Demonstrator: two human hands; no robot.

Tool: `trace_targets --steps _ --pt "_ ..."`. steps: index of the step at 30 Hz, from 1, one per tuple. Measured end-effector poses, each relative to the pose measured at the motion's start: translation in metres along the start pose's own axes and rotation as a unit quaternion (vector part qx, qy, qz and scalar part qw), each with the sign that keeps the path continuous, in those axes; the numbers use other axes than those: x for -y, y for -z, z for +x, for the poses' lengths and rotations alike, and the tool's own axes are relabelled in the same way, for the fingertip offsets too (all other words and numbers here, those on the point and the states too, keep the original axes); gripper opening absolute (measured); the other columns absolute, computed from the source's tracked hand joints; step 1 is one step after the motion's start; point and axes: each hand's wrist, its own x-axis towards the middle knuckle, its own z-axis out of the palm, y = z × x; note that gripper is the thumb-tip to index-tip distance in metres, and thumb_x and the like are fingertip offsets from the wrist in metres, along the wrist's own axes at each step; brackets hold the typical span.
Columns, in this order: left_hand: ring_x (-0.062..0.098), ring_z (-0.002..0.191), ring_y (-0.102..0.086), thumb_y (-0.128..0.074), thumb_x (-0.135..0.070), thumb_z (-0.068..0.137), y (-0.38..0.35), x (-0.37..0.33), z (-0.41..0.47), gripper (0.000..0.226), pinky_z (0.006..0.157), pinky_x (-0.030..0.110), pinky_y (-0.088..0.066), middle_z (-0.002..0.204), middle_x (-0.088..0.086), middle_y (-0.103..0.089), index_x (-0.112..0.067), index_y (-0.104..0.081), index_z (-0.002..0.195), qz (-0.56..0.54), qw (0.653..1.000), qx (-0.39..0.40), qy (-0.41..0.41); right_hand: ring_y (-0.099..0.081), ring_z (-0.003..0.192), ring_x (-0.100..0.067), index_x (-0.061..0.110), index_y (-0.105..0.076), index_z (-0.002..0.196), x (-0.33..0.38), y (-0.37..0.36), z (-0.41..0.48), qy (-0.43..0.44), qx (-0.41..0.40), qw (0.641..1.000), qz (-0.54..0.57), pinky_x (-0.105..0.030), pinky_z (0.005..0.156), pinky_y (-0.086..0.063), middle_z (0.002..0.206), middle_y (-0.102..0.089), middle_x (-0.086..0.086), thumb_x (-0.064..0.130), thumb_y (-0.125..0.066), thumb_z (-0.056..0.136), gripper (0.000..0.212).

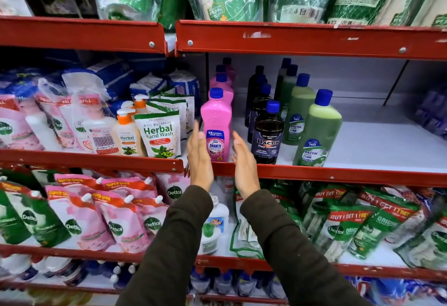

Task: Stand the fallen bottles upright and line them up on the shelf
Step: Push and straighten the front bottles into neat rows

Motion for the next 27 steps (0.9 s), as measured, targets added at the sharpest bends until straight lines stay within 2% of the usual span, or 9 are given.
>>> trace_targets --steps 2,4,7,13,19,21,23,25,27 --pt "0.014 0.150 -0.028 -0.027 -0.064 0.095 -0.006 0.003 -0.010 0.060 0.119 0.036 -0.033 0.163 -0.004 -0.029 -0.043 -0.028 0.151 0.006 0.997 -0.059 -0.051 -0.058 0.128 -0.012 0.020 -0.062 0.132 0.001 0.003 -0.011 0.055 -0.088 0.994 0.019 -0.032 0.109 -0.044 0.135 -0.064 0.002 0.034 -0.038 0.101 0.041" --pt "0.013 0.142 -0.040 -0.032 -0.054 0.098 -0.012 0.006 -0.021 0.049 0.107 0.015 -0.040 0.154 0.000 -0.039 -0.040 -0.039 0.145 -0.013 0.991 -0.094 -0.098 -0.064 0.117 -0.013 0.017 -0.068 0.120 0.003 0.013 -0.021 0.107 -0.183 0.976 0.055 -0.034 0.102 -0.049 0.121 -0.071 0.002 0.029 -0.035 0.102 0.040" --pt "0.008 0.132 -0.047 -0.034 -0.040 0.102 -0.032 0.007 -0.035 0.040 0.107 0.017 -0.037 0.140 -0.005 -0.051 -0.032 -0.049 0.138 -0.005 0.992 -0.055 -0.116 -0.061 0.117 -0.015 0.017 -0.065 0.122 0.003 0.035 -0.022 0.128 -0.275 0.950 0.068 -0.034 0.106 -0.046 0.123 -0.068 0.003 0.024 -0.034 0.104 0.037" --pt "-0.002 0.144 -0.025 -0.031 -0.038 0.106 -0.080 0.009 -0.052 0.049 0.125 0.032 -0.019 0.158 -0.014 -0.032 -0.027 -0.032 0.153 0.018 0.993 0.120 0.012 -0.042 0.142 -0.013 0.017 -0.045 0.146 -0.003 0.064 -0.009 0.024 -0.202 0.978 0.051 -0.041 0.123 -0.028 0.152 -0.048 -0.002 0.028 -0.037 0.105 0.043" --pt "-0.002 0.137 -0.035 -0.039 -0.033 0.105 -0.091 0.003 -0.055 0.046 0.124 0.036 -0.026 0.149 -0.014 -0.040 -0.024 -0.037 0.150 0.004 0.994 0.105 0.022 -0.043 0.141 -0.009 0.025 -0.046 0.145 0.001 0.076 -0.015 0.022 -0.155 0.988 0.015 -0.040 0.122 -0.029 0.152 -0.047 0.003 0.036 -0.043 0.100 0.046" --pt "0.003 0.140 -0.032 -0.042 -0.031 0.105 -0.094 0.002 -0.060 0.046 0.124 0.037 -0.025 0.156 -0.003 -0.038 -0.021 -0.037 0.150 0.033 0.997 0.064 -0.004 -0.044 0.136 0.000 0.028 -0.051 0.139 0.005 0.082 -0.021 0.063 -0.212 0.975 -0.014 -0.036 0.119 -0.033 0.149 -0.046 0.003 0.036 -0.042 0.100 0.041" --pt "0.012 0.138 -0.038 -0.046 -0.025 0.103 -0.101 -0.001 -0.069 0.043 0.119 0.035 -0.030 0.151 0.004 -0.041 -0.019 -0.043 0.145 0.030 0.998 -0.001 -0.050 -0.045 0.123 0.012 0.029 -0.051 0.138 0.009 0.092 -0.024 0.107 -0.299 0.948 -0.020 -0.022 0.111 -0.038 0.148 -0.036 -0.002 0.031 -0.043 0.100 0.040" --pt "0.018 0.130 -0.049 -0.045 -0.022 0.100 -0.112 -0.004 -0.077 0.038 0.113 0.031 -0.036 0.140 0.006 -0.049 -0.017 -0.050 0.138 0.012 0.996 -0.011 -0.090 -0.046 0.127 -0.001 0.027 -0.043 0.145 0.013 0.106 -0.023 0.113 -0.352 0.929 -0.004 -0.019 0.107 -0.039 0.152 -0.027 -0.006 0.026 -0.044 0.101 0.044" --pt "0.002 0.127 -0.049 -0.042 -0.021 0.100 -0.127 -0.006 -0.086 0.039 0.108 0.016 -0.036 0.137 0.007 -0.052 -0.013 -0.053 0.137 0.013 0.992 0.049 -0.115 -0.038 0.140 -0.017 0.023 -0.035 0.151 0.017 0.124 -0.018 0.087 -0.357 0.930 -0.021 -0.028 0.113 -0.034 0.158 -0.022 -0.007 0.023 -0.042 0.103 0.048"
